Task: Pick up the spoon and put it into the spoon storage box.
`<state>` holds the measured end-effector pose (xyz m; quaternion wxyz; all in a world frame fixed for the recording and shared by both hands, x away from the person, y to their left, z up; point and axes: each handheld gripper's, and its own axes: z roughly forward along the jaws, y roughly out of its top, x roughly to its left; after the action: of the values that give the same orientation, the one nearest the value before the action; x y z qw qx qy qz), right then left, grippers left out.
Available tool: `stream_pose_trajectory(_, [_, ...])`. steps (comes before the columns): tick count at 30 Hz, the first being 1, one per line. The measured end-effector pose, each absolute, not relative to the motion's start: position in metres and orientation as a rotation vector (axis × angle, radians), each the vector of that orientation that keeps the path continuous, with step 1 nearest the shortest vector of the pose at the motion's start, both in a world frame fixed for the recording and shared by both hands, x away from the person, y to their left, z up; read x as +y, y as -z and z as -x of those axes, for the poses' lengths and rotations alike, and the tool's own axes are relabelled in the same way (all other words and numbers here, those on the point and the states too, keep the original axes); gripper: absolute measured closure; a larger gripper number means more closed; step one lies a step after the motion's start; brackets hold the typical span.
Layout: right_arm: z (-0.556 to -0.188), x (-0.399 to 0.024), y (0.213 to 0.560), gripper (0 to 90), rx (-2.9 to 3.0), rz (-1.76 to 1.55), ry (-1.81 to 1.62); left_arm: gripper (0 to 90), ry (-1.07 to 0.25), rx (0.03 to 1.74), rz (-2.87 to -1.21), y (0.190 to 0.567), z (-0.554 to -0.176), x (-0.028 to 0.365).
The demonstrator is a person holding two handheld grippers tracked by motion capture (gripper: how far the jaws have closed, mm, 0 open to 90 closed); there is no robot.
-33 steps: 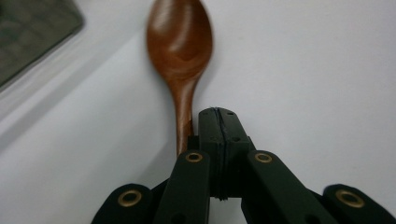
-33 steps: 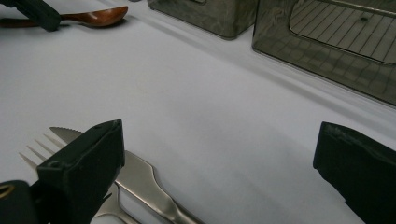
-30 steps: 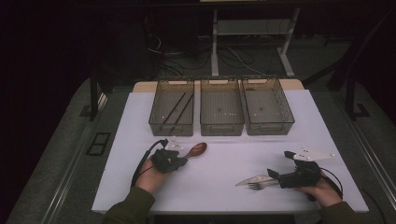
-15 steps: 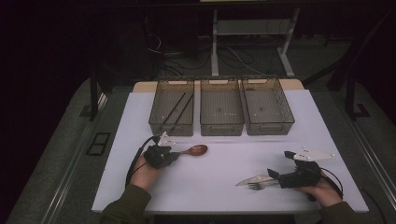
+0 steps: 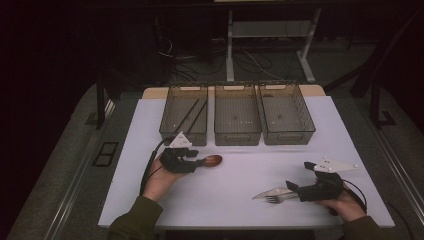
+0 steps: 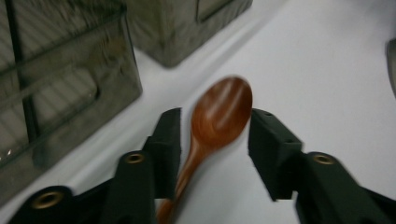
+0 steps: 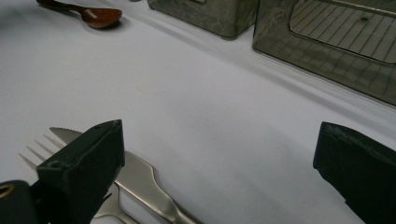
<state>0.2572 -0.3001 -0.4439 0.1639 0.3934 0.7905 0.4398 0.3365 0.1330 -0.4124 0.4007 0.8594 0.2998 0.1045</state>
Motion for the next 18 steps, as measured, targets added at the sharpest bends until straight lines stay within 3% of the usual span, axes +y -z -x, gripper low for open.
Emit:
stream_pose_trajectory(7, [-0.258, -0.300, 0.444, 1.6, 2.253, -1.124, -1.257, 42.8, -0.210, 0.737, -2.146, 0.409, -0.358, 0.119])
stream_pose_trajectory(18, [-0.257, -0.300, 0.444, 1.5, 2.253, -1.127, -1.257, 40.4, -0.146, 0.754, -2.170, 0.428, -0.371, 0.099])
